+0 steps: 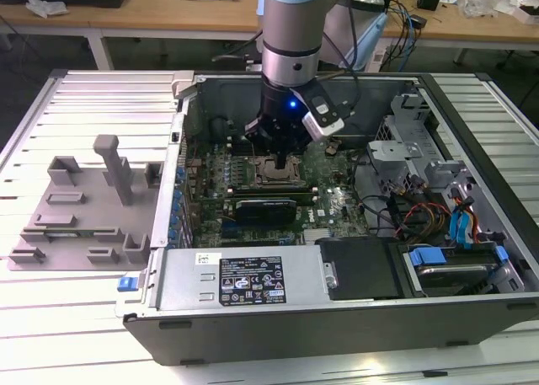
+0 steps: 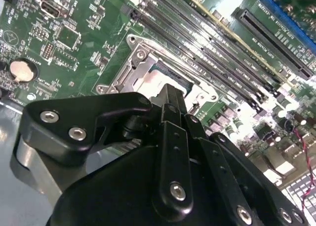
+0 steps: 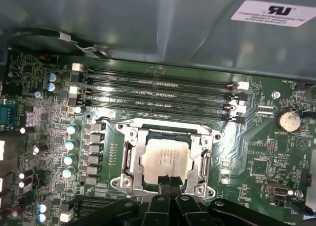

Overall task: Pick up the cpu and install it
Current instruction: 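Close the cpu cover, then install the first cpu locking lever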

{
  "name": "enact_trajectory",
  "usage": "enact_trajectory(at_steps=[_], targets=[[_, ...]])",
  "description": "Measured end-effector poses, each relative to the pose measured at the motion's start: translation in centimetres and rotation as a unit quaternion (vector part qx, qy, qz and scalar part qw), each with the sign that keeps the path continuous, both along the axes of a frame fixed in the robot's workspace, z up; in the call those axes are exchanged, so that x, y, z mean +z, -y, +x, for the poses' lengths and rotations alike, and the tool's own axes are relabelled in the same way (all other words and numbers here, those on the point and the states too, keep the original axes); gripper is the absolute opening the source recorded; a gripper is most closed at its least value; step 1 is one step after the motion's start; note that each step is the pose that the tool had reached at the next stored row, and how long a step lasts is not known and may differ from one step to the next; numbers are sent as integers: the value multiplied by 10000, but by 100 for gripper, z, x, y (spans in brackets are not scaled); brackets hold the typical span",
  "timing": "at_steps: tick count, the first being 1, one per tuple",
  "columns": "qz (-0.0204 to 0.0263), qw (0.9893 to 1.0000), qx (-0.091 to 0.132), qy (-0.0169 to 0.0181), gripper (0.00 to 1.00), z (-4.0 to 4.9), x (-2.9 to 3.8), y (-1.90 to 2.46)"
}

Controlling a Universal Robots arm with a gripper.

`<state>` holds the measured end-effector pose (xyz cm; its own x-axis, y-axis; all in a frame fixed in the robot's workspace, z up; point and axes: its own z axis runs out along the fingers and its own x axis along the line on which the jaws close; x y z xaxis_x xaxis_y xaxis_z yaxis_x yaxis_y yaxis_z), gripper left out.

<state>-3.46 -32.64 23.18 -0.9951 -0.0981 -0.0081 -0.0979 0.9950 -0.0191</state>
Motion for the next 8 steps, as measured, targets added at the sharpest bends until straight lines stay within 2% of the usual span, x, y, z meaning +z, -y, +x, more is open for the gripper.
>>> enact_trajectory(at_steps=[3, 8], targets=[[0, 10000, 0, 0, 11, 0, 75, 0], [0, 10000, 1, 0, 11, 0, 85, 0]])
